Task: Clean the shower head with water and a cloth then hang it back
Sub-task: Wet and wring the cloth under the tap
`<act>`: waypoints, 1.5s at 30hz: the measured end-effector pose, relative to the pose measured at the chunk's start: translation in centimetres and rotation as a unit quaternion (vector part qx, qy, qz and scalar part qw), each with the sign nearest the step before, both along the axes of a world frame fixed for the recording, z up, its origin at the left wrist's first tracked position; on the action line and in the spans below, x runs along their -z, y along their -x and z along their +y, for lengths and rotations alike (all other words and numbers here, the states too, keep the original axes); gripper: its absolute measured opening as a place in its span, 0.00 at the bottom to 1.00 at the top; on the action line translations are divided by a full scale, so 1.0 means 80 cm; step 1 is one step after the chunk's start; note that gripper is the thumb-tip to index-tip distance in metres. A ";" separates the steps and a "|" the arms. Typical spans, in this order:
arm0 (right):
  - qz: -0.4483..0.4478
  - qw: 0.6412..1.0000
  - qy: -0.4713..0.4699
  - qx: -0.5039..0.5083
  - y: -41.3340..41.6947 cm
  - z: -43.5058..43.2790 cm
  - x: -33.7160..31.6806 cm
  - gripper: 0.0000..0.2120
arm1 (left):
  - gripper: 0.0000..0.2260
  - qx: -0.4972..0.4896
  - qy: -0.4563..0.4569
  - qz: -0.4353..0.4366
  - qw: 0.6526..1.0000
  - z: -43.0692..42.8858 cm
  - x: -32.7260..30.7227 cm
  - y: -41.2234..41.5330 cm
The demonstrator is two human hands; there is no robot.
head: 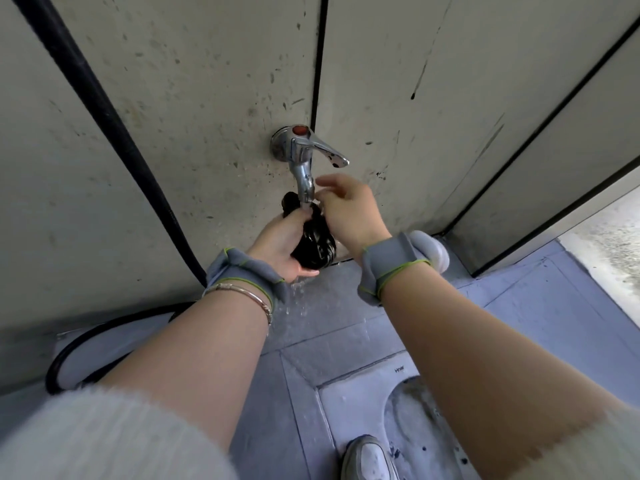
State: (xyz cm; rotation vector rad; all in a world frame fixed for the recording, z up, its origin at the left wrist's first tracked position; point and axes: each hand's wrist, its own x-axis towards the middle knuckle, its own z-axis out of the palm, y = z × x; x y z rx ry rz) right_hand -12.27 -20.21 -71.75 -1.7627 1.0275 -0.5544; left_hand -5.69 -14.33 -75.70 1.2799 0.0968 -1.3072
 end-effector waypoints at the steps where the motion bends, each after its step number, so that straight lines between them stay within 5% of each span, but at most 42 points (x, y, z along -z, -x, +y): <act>1: -0.018 1.000 0.014 0.005 0.003 -0.005 -0.010 0.13 | 0.16 -0.004 -0.007 0.001 1.000 -0.002 -0.002 0.002; 5: -0.050 0.995 0.084 0.018 0.018 -0.010 -0.051 0.13 | 0.19 -0.015 -0.020 -0.007 1.000 -0.001 -0.018 0.015; 12: 0.036 0.972 0.232 -0.025 0.030 0.013 -0.082 0.07 | 0.11 -0.027 -0.047 -0.066 0.996 0.019 -0.039 0.015; 20: 0.091 0.955 0.276 -0.056 0.024 0.037 -0.087 0.10 | 0.08 0.023 -0.089 -0.119 0.989 0.043 -0.057 0.026; 26: -0.007 0.996 0.083 -0.017 0.045 0.036 -0.058 0.20 | 0.14 0.046 -0.072 -0.143 0.986 0.050 -0.064 0.035; 28: -0.014 0.998 -0.049 -0.028 0.051 0.035 -0.043 0.15 | 0.16 0.081 -0.051 -0.124 0.988 0.052 -0.069 0.041; 33: -0.103 0.901 -0.409 -0.098 0.065 0.029 -0.018 0.09 | 0.07 0.139 -0.021 -0.170 0.975 0.045 -0.078 0.058; 37: -0.180 0.882 -0.430 -0.061 0.062 0.023 -0.014 0.06 | 0.10 0.094 -0.034 -0.252 0.963 0.037 -0.069 0.063; 41: -0.235 0.879 -0.413 -0.034 0.059 0.014 -0.008 0.10 | 0.24 0.141 -0.024 -0.139 0.980 0.048 -0.061 0.051; 45: -0.244 0.886 -0.391 -0.049 0.052 0.008 -0.010 0.08 | 0.06 0.227 0.060 -0.037 0.971 0.052 -0.060 0.050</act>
